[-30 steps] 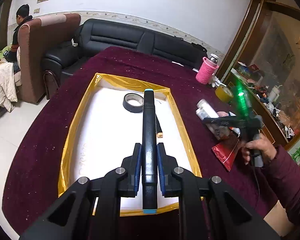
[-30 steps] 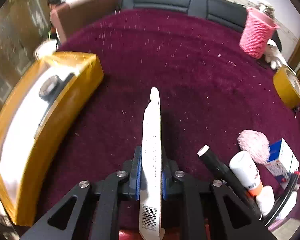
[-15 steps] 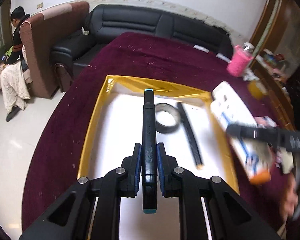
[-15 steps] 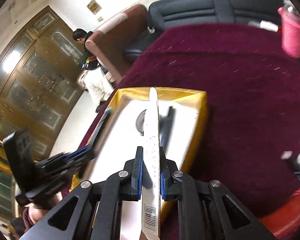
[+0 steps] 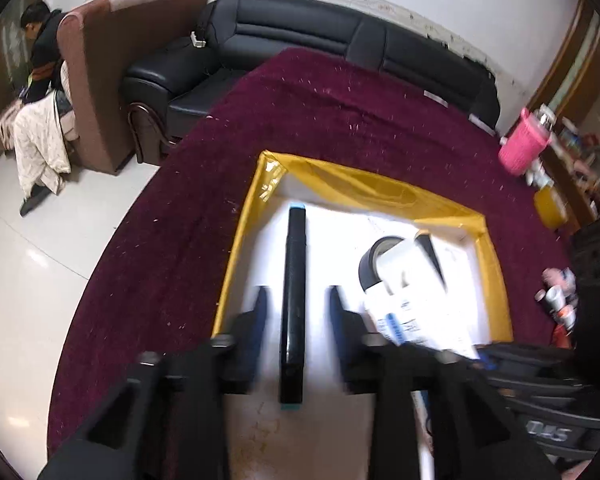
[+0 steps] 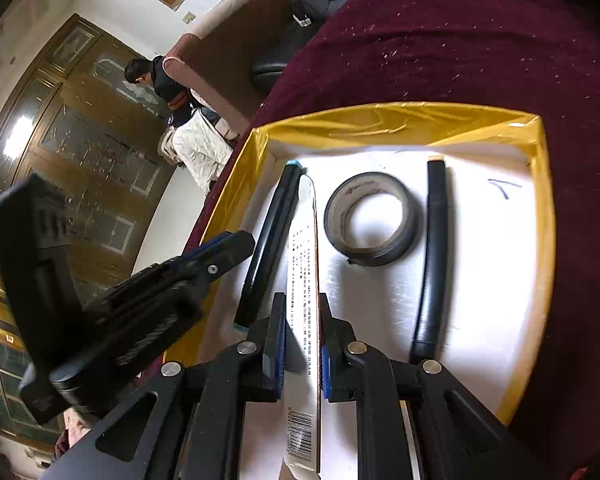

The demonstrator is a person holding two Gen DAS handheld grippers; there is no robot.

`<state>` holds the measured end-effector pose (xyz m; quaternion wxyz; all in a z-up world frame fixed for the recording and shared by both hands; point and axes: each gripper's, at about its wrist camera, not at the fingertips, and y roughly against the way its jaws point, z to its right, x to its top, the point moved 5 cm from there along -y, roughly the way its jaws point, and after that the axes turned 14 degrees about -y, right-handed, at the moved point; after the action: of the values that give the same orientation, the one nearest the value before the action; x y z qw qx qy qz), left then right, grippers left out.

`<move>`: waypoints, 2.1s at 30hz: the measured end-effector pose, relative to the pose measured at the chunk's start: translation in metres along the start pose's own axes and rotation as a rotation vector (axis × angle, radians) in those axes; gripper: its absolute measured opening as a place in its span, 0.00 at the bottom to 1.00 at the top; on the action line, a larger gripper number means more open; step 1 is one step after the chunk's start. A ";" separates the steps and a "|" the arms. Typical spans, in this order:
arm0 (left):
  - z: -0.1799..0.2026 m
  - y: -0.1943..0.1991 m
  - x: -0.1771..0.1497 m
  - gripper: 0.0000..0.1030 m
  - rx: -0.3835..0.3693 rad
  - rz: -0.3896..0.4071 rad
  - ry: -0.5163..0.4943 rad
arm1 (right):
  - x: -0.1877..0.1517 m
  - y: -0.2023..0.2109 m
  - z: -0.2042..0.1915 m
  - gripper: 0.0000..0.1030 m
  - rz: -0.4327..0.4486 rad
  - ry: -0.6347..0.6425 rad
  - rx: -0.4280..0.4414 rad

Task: Organize objects
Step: 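Lower the marker and tube box into the tray and open both grippers, then grasp the red foil packet with the left gripper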

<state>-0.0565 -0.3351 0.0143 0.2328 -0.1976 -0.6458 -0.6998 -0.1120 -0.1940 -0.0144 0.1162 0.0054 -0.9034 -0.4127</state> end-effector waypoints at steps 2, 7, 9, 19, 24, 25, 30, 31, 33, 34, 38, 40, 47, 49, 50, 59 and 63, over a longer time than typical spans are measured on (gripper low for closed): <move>-0.002 0.015 0.000 0.58 -0.028 0.046 0.031 | -0.002 -0.004 0.000 0.15 -0.006 0.003 -0.003; -0.007 0.059 -0.005 0.80 -0.030 0.140 0.068 | -0.007 -0.014 -0.006 0.22 -0.020 0.021 -0.003; -0.006 0.073 -0.009 0.80 -0.019 0.156 0.069 | -0.009 -0.011 -0.008 0.41 -0.004 0.038 -0.020; 0.077 0.123 -0.016 0.90 -0.077 0.210 -0.136 | -0.031 0.136 -0.012 0.84 0.351 0.212 -0.108; 0.174 0.109 -0.023 0.92 -0.200 0.171 -0.313 | -0.069 0.258 0.046 1.00 0.757 0.212 -0.204; 0.201 0.100 -0.027 0.92 -0.211 0.153 -0.372 | -0.067 0.271 0.072 1.00 0.763 0.139 -0.255; 0.299 0.048 -0.052 0.92 -0.249 0.044 -0.572 | -0.087 0.312 0.182 1.00 0.714 -0.136 -0.249; 0.313 0.038 -0.057 0.92 -0.242 0.025 -0.599 | -0.095 0.321 0.202 1.00 0.718 -0.176 -0.255; 0.339 0.022 -0.062 0.92 -0.221 0.012 -0.660 | -0.103 0.329 0.226 1.00 0.719 -0.221 -0.253; 0.350 0.015 -0.062 0.92 -0.212 0.018 -0.688 | -0.106 0.333 0.237 1.00 0.717 -0.240 -0.251; 0.379 -0.007 -0.060 0.92 -0.151 0.020 -0.780 | -0.117 0.350 0.269 1.00 0.717 -0.282 -0.239; 0.388 -0.022 -0.059 0.92 -0.114 0.009 -0.823 | -0.117 0.353 0.277 1.00 0.715 -0.293 -0.235; 0.410 -0.050 -0.073 0.93 -0.132 -0.061 -0.900 | -0.114 0.350 0.295 1.00 0.691 -0.308 -0.217; 0.413 -0.047 -0.079 0.93 -0.134 -0.021 -0.921 | -0.113 0.347 0.298 1.00 0.681 -0.309 -0.215; 0.412 -0.046 -0.079 0.86 -0.146 -0.026 -0.906 | -0.112 0.345 0.298 1.00 0.676 -0.306 -0.220; 0.372 -0.011 -0.077 0.47 -0.244 -0.037 -0.729 | -0.100 0.321 0.297 1.00 0.588 -0.218 -0.382; 0.338 0.023 -0.090 0.47 -0.277 0.014 -0.638 | -0.097 0.323 0.289 1.00 0.597 -0.182 -0.460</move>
<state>0.0215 0.0069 0.0108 -0.0050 -0.4408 -0.5836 -0.6820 -0.0516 0.2446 0.0239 0.1489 -0.3205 -0.7558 -0.5512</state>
